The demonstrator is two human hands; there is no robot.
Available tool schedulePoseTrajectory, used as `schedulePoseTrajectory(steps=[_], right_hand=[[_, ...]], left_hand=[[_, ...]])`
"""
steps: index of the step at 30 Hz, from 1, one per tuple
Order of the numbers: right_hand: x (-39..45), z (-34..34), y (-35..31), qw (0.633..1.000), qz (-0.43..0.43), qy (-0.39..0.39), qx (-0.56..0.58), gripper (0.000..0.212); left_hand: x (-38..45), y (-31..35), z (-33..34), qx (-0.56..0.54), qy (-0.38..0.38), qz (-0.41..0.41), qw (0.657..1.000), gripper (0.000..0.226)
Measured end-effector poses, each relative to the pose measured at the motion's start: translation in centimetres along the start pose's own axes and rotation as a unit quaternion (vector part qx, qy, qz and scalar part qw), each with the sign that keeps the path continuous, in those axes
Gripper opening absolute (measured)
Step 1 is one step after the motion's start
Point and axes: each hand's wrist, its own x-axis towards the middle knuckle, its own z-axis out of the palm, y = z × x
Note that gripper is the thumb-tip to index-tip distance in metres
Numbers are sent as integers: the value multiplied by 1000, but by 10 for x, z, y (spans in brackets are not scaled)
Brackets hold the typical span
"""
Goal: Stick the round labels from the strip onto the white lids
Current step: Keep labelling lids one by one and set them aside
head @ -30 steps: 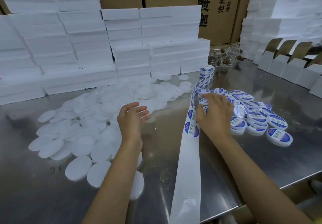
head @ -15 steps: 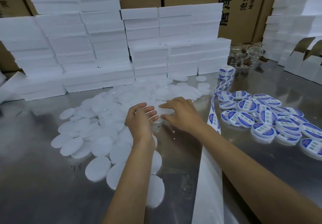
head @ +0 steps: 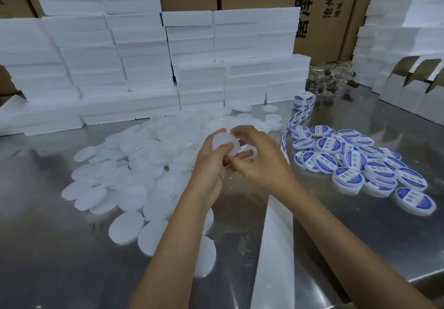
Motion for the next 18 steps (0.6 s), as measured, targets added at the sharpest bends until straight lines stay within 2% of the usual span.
schedulePoseTrajectory(steps=[2,5,6,8,10,13,18], right_hand=[[-6,-12,5,1000,18,1,7,44],[-12,-45,26,994,92,59,-3,24],[-15,-55,35,991,123,44,-21,22],[-23,-66,48,982,172,-65,-52,18],[-32,-60,54,970,160,-163,-86,12],[-36,-43,55,973,106,-192,-70,24],[-29,-28,48,969,112,-212,-57,37]], left_hand=[[-1,-3,3,12,-7,11,1000,38],[-1,-7,3,42,-10,13,999,36],[-1,-7,3,54,-11,10,998,36],[-1,-9,4,81,-10,-4,997,34],[0,-13,4,108,-8,-19,994,32],[3,-16,6,134,5,-26,991,30],[6,-18,5,174,32,-25,984,39]])
